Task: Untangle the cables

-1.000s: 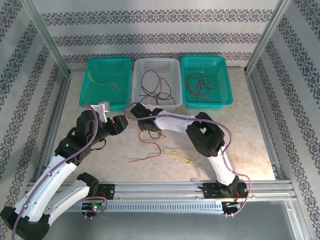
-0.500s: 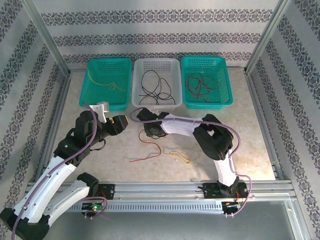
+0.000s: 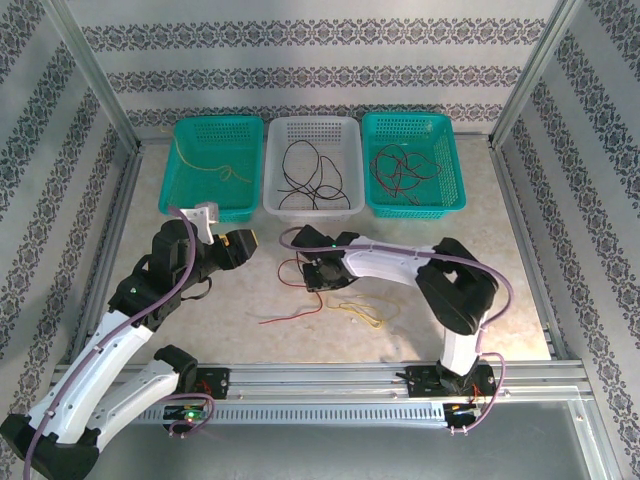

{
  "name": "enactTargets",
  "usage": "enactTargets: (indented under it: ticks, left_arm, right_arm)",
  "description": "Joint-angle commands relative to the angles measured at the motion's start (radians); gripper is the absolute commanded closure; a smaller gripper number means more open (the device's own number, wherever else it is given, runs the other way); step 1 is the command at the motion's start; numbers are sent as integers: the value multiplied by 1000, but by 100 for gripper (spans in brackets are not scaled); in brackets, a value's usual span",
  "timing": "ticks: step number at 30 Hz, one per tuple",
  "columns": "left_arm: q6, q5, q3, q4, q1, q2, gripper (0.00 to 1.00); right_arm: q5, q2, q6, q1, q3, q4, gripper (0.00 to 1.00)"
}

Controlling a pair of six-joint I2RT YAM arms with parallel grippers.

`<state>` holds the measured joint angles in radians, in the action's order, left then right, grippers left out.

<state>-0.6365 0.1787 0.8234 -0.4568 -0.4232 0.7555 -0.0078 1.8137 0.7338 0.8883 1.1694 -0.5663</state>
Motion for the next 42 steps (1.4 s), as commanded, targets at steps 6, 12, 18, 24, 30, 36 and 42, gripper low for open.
enactTargets:
  ticks: [6, 12, 18, 24, 30, 36, 42]
  left_arm:
    - [6, 10, 28, 37, 12, 10, 36]
    - [23, 6, 51, -6, 13, -4, 36]
    - [32, -15, 45, -41, 14, -43, 35]
    - [23, -6, 44, -26, 13, -37, 35]
    - [24, -5, 51, -28, 14, -35, 35]
    - [18, 10, 46, -21, 13, -36, 32]
    - [-31, 82, 3, 59, 13, -7, 30]
  right_arm:
    - [308, -143, 94, 10, -63, 48, 67]
    - [386, 68, 60, -7, 110, 48, 70]
    - [311, 174, 71, -32, 170, 33, 70]
    - [252, 195, 102, -38, 182, -37, 74]
    - [201, 222, 111, -39, 206, -88, 92]
    - [230, 123, 101, -11, 134, -37, 100]
    - [336, -149, 34, 39, -57, 84, 100]
